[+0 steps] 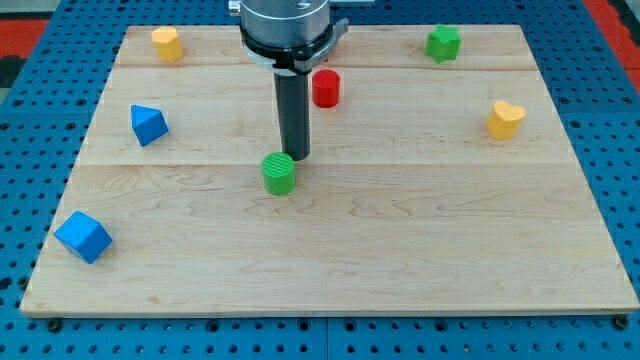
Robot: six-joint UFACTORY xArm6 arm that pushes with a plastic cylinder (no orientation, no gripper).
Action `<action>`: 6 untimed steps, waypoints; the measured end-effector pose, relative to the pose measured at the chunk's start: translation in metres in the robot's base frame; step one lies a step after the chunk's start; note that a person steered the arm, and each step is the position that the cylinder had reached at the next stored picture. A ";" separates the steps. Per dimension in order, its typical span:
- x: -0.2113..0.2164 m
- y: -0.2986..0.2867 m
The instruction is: Move the green circle and the red circle parallel to each other
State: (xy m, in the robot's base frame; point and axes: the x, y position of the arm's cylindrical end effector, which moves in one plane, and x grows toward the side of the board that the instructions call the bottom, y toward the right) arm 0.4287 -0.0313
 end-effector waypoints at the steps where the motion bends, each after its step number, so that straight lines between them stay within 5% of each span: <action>1: 0.034 0.004; 3: -0.003 -0.016; 4: 0.046 -0.026; 6: 0.056 -0.063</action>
State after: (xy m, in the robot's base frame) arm 0.4847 -0.0948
